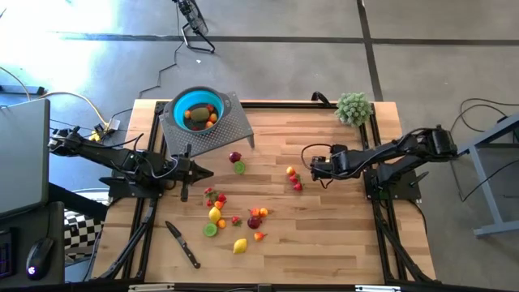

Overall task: Pick & Place Fruit
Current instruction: Put the orange pear into the blue strainer bowl on the shelf

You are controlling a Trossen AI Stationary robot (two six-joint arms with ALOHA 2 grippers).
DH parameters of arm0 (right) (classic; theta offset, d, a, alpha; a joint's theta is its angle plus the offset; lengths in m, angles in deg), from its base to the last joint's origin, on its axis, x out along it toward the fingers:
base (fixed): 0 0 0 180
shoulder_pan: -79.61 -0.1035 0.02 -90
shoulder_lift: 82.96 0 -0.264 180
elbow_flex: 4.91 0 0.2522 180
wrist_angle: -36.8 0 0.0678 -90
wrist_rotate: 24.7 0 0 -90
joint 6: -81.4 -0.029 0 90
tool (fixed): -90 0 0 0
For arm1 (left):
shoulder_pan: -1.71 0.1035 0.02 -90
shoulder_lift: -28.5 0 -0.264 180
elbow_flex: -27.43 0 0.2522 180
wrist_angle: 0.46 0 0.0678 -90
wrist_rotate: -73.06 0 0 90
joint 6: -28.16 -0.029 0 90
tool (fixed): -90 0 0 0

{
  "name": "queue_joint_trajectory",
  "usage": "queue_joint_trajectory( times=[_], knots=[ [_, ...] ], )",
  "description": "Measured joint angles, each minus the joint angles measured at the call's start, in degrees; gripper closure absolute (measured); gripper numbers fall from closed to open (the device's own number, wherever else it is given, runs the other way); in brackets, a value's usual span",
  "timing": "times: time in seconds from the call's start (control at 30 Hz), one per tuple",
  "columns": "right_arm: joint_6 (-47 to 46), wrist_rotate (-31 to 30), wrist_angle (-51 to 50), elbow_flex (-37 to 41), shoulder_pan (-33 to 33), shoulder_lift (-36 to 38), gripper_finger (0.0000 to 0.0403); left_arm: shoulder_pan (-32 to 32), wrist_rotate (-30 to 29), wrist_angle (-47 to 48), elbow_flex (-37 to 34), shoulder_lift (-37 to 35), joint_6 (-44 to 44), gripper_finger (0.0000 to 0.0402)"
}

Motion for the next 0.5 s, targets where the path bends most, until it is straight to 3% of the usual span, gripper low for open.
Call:
queue_joint_trajectory(
  times=[0.3, 0.5],
  knots=[
    [0.01, -2.19, 4.99, 4.0, 0.0, -0.02, 0.0109, 0.01, 0.0, -0.02, 0.02, 0.0, 0.01, 0.0389],
    [4.8, -4.37, 8.63, 5.43, 0.0, -0.02, 0.0109, 0.0, 0.0, -0.02, 0.04, 0.0, -0.01, 0.0389]
  ],
)
